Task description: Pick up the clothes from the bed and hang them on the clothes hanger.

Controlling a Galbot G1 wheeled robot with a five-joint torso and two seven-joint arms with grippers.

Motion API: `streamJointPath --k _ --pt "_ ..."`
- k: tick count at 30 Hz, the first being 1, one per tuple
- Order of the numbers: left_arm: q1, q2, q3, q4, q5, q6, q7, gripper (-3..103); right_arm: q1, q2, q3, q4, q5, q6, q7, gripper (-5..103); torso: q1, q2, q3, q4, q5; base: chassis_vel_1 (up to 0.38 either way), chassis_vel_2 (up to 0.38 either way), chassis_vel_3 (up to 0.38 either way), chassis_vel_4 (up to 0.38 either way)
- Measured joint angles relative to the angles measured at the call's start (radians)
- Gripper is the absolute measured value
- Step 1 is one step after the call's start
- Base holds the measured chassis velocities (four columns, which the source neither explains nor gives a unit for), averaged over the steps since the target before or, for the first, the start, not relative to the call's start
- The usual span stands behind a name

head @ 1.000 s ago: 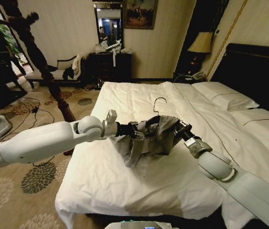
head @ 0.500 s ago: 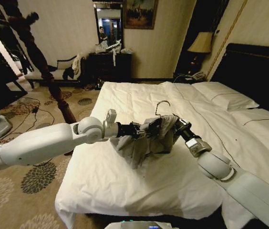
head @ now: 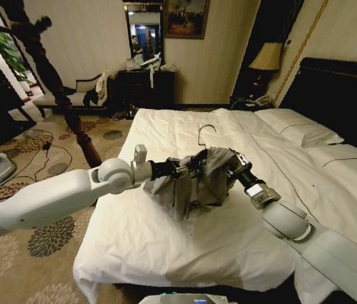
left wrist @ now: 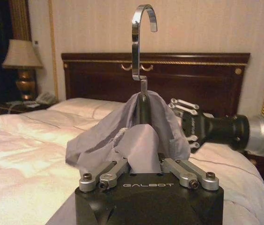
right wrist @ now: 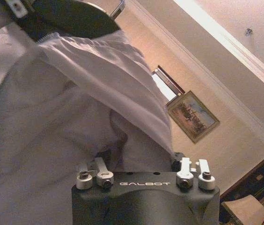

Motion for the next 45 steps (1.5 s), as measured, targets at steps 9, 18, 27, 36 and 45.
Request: streamJointPath --k 9,18,27,36,45 --pt "0.108 0.034 -0.117 -0.007 0.013 -0.002 -0.018 15 0.005 -0.002 -0.002 0.024 0.021 -0.017 0.0 95 0.0 0.0 0.0 -0.0001 0.0 0.0 0.0 0.0 0.0" --pt "0.221 0.129 -0.186 -0.069 0.036 -0.007 -0.012 15 0.008 -0.004 0.007 0.016 0.072 -0.026 0.018 100 0.0 0.0 0.0 -0.0001 -0.0002 0.0 0.0 0.0 0.0" --pt "0.253 0.18 -0.285 -0.074 -0.007 -0.017 -0.033 15 -0.118 0.053 0.061 0.009 0.325 -0.011 0.127 100 0.0 0.0 0.0 -0.0002 0.0002 0.0 0.0 0.0 0.0" --pt "0.288 0.233 -0.368 -0.064 -0.041 -0.028 -0.059 15 -0.509 0.311 0.402 0.01 0.347 0.164 0.064 100 0.0 0.0 0.0 0.0002 0.0003 0.0 0.0 0.0 0.0" --pt "0.399 0.26 -0.537 -0.067 -0.059 -0.029 -0.085 15 -0.678 0.574 0.477 -0.071 0.092 0.351 -0.028 100 0.0 0.0 0.0 0.0002 -0.0002 0.0 0.0 0.0 0.0"
